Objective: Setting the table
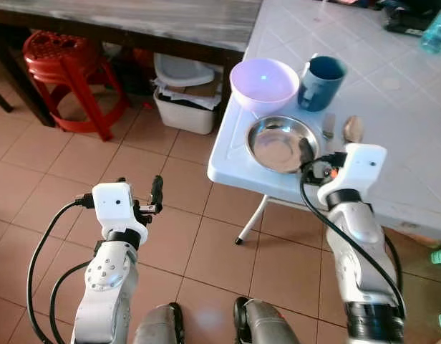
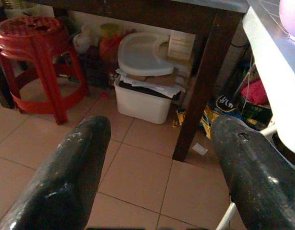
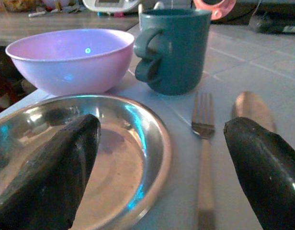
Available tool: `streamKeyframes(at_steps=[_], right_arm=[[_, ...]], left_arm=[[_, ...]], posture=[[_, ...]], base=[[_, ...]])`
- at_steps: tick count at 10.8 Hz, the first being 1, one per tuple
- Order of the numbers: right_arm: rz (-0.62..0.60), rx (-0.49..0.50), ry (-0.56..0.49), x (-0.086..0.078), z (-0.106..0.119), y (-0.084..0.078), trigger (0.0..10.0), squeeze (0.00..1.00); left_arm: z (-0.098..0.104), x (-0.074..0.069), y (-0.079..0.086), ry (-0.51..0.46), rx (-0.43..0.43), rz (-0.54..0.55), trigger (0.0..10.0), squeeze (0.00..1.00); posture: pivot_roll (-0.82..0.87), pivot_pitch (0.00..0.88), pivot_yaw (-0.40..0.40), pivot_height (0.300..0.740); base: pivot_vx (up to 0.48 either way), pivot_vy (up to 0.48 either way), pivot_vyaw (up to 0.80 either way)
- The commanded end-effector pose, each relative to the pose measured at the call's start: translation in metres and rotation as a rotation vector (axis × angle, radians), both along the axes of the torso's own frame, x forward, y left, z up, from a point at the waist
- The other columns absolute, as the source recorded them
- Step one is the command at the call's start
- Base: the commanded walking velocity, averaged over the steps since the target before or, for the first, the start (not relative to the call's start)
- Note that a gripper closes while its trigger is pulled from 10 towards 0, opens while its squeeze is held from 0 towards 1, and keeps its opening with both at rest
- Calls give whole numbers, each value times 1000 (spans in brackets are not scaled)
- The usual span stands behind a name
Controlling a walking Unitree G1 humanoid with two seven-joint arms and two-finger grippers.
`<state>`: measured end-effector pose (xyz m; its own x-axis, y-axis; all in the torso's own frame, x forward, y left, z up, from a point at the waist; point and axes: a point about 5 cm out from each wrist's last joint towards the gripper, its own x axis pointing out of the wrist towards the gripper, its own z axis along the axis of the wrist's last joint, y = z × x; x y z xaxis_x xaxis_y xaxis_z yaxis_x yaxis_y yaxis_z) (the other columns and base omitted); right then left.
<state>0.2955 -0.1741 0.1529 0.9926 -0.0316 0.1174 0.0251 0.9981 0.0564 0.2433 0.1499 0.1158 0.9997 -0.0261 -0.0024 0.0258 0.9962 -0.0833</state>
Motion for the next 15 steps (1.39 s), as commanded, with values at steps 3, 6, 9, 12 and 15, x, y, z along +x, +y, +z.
streamKeyframes(at_steps=[3,6,9,12,15], right_arm=[[34,42,41,2,-6,2,10000,0],[34,108,87,1,-12,2,10000,0],[93,178,114,6,-13,8,10000,0],[135,236,143,6,-15,15,5647,0],[132,271,163,5,-16,14,392,0]], left_arm=[[2,-5,-1,6,11,-10,10000,0],[1,-6,-1,11,8,-9,10000,0],[2,-4,-2,13,10,-13,10000,0],[3,-4,-2,11,12,-12,10000,0],[6,-6,-11,-16,7,-132,10000,0]], posture=[[-1,239,-1,740],[-4,247,-5,740],[-1,247,-5,740],[0,247,-6,740],[-2,246,-8,740]], base=[[0,0,0],[0,0,0],[0,0,0],[0,0,0],[0,0,0]])
